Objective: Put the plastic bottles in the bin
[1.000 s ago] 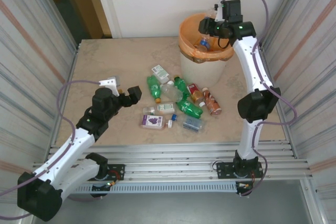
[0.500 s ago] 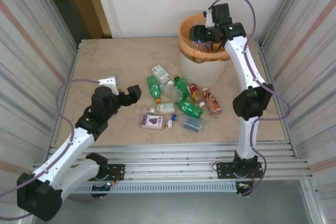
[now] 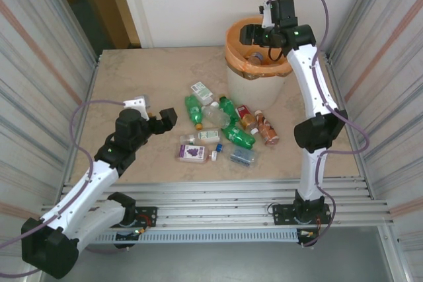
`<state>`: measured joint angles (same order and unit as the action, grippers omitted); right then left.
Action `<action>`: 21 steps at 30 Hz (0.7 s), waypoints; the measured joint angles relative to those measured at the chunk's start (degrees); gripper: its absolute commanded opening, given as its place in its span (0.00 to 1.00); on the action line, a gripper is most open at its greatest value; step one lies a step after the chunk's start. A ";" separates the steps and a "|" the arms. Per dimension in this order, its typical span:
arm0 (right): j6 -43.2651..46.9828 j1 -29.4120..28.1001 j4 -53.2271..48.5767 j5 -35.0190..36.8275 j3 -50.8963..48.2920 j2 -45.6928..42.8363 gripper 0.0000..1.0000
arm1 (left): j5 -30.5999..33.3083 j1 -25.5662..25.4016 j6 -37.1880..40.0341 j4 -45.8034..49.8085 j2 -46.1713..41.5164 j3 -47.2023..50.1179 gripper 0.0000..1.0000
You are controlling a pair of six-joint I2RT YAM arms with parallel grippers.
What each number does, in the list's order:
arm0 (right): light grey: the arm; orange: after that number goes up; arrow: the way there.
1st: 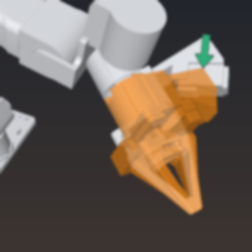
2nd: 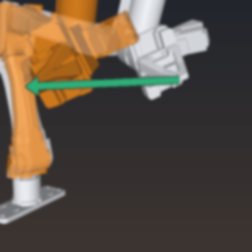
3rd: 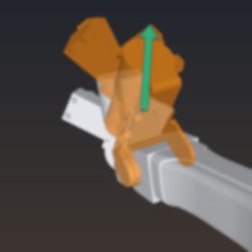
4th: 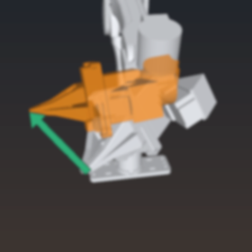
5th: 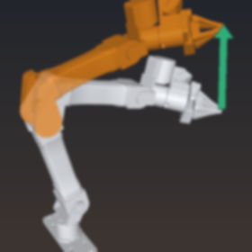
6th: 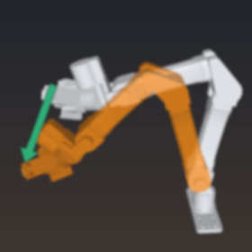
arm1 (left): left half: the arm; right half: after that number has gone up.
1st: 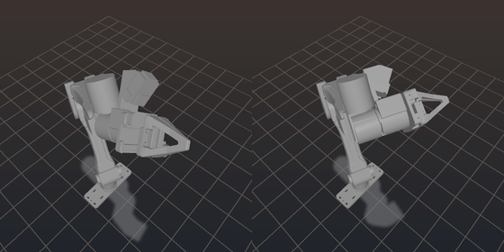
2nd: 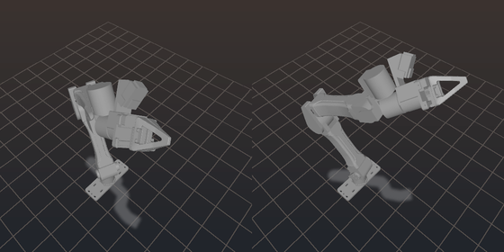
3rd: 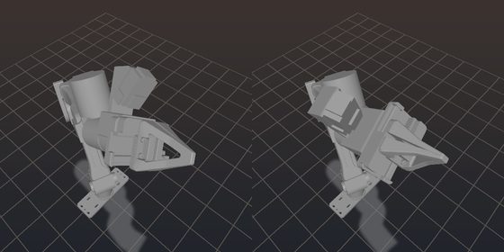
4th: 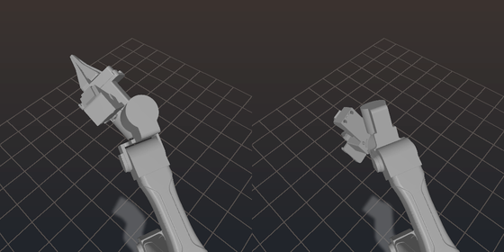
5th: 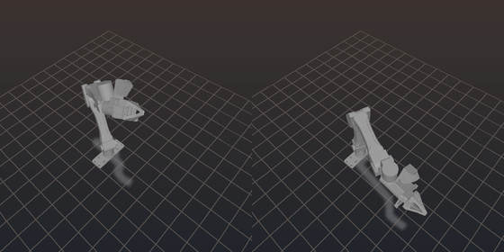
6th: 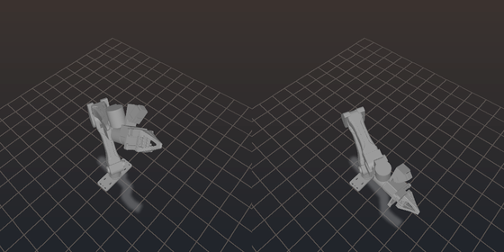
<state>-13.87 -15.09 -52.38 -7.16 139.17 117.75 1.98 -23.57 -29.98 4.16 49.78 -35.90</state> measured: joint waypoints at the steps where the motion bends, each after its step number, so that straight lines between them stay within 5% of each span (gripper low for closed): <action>1: 0.00 -0.02 -0.61 0.37 -0.07 -0.76 0.81 | 0.09 0.00 0.02 0.28 0.00 0.00 0.99; 8: 0.02 -0.59 -0.52 4.26 -11.74 -13.88 0.85 | 0.26 0.00 0.11 1.20 0.02 -0.42 0.99; 21: -1.46 -1.01 5.53 10.75 -53.55 -44.94 0.92 | 0.13 0.39 0.11 1.14 3.28 -0.55 0.99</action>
<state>-15.33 -16.10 -46.85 3.60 85.62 72.82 2.11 -23.18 -29.87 5.30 53.06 -36.45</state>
